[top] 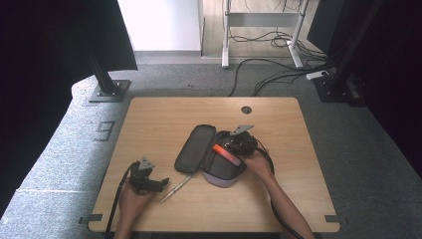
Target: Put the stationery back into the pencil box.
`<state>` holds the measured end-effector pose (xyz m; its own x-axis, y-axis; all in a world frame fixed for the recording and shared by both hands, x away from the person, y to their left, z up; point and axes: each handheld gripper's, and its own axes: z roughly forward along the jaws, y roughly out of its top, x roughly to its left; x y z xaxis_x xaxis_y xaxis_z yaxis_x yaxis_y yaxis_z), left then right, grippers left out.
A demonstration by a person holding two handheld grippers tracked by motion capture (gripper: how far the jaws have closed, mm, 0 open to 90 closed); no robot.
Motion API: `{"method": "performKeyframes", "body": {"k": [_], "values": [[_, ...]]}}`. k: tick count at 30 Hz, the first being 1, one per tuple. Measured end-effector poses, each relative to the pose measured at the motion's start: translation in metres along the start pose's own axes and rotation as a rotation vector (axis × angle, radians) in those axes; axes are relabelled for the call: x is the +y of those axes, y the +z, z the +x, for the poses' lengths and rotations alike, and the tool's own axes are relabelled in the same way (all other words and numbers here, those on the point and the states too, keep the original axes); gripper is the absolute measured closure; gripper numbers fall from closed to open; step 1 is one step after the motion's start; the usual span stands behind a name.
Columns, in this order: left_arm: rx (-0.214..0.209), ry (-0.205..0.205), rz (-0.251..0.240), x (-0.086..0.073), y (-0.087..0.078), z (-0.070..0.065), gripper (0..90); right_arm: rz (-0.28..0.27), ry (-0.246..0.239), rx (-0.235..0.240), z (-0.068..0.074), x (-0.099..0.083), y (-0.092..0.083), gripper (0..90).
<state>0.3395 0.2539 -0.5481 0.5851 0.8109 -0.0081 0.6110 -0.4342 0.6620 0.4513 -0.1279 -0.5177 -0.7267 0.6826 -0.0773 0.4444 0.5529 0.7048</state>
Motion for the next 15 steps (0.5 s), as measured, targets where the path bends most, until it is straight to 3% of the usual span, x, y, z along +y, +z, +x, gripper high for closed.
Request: {"method": "performKeyframes", "body": {"k": [10, 15], "values": [[0.0, 0.0, 0.0, 0.0, 0.0, 0.0, 1.5, -0.015, -0.012, 0.004, 0.003, 0.003, -0.009, 56.5], [0.001, 0.0, 0.0, 0.0, 0.0, 0.0, 1.5, -0.019, -0.026, 0.001, 0.005, 0.006, -0.014, 45.1]]}}
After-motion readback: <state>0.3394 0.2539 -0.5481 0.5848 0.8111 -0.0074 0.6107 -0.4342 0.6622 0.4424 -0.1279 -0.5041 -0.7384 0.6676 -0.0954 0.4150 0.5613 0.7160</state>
